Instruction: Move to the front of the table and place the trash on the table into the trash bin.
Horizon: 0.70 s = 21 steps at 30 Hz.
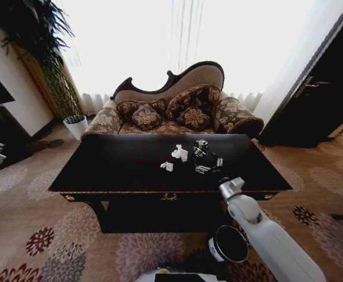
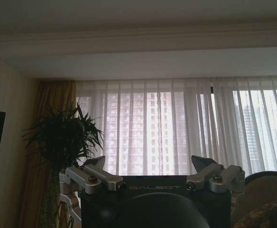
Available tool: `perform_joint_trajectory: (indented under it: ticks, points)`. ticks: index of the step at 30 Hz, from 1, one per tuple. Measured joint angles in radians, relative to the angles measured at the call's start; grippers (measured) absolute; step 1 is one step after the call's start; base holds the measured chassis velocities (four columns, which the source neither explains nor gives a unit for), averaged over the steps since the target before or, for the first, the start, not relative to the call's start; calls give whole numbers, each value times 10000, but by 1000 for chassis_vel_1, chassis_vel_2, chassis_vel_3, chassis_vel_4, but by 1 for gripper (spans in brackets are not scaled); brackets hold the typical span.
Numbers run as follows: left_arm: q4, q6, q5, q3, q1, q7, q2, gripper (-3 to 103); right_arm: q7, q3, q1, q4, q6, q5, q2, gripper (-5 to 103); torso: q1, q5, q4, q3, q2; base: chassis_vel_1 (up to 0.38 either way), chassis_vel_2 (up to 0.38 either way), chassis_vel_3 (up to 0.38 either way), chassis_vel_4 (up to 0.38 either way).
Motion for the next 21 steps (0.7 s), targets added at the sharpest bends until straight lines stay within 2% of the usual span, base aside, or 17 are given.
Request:
perform_joint_trajectory:
  ticks: [21]
  points:
    - [-22, -8, 52, -33, 54, 13, -135, 100, -197, -1076, 1577, -1249, 36, 167, -349, 100, -4, -5, -2, -4, 5, 0, 0, 0, 0]
